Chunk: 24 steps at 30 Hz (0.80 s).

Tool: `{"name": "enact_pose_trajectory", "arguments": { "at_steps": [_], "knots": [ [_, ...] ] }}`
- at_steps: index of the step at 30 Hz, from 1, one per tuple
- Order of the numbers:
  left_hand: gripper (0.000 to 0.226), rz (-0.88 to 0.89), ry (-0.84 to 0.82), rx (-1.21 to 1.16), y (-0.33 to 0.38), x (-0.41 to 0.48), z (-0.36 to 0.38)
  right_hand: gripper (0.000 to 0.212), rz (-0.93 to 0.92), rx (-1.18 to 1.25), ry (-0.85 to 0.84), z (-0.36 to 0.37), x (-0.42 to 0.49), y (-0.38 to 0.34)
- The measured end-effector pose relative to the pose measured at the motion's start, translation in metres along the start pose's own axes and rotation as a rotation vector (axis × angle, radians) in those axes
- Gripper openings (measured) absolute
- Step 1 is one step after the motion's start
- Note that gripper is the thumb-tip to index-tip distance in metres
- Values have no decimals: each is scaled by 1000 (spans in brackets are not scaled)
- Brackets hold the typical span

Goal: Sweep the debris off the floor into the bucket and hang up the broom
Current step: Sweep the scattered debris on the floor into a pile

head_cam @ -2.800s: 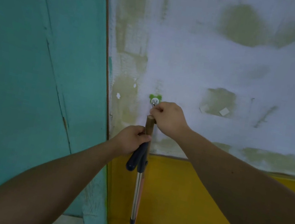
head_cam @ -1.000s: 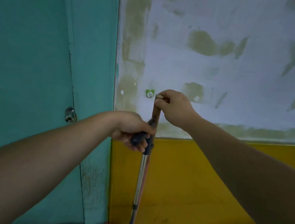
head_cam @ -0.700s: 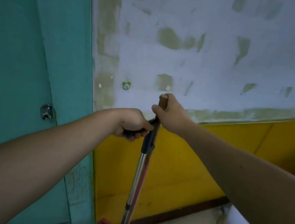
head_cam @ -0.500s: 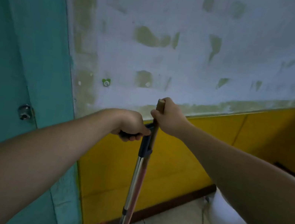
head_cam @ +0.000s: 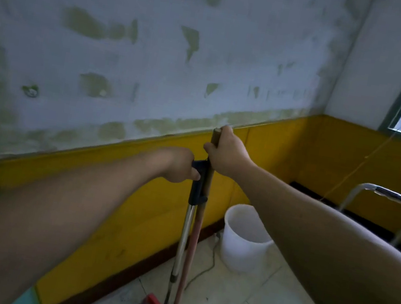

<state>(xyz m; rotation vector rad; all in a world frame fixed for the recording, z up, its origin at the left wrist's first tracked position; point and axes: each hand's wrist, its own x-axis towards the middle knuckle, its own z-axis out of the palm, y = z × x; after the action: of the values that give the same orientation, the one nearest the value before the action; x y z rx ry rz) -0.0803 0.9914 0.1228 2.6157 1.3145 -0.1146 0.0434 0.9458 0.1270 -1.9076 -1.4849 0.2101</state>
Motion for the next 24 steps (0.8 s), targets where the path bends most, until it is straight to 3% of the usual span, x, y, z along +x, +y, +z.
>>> {"name": "enact_pose_trajectory", "arguments": {
  "at_steps": [5,8,13,18,20,22,24],
  "knots": [
    [25,153,-32,4,29,-11,4,29,296,-16,162,-74,-24,85],
    [16,187,-14,55,53,-14,6,30,215,-34,104,-77,-42,96],
    [12,251,-19,233,82,-4,26,24,170,-217,147,-92,-66,105],
    [21,359,226,454,93,2,46,20,336,-247,148,-107,-96,124],
    [18,412,248,443,101,4,52,15,387,-285,162,-110,-109,132],
    [22,479,180,364,110,6,56,11,475,-222,199,-112,-121,140],
    [33,525,83,244,117,8,60,5,608,-3,269,-113,-131,147]
  ]
}}
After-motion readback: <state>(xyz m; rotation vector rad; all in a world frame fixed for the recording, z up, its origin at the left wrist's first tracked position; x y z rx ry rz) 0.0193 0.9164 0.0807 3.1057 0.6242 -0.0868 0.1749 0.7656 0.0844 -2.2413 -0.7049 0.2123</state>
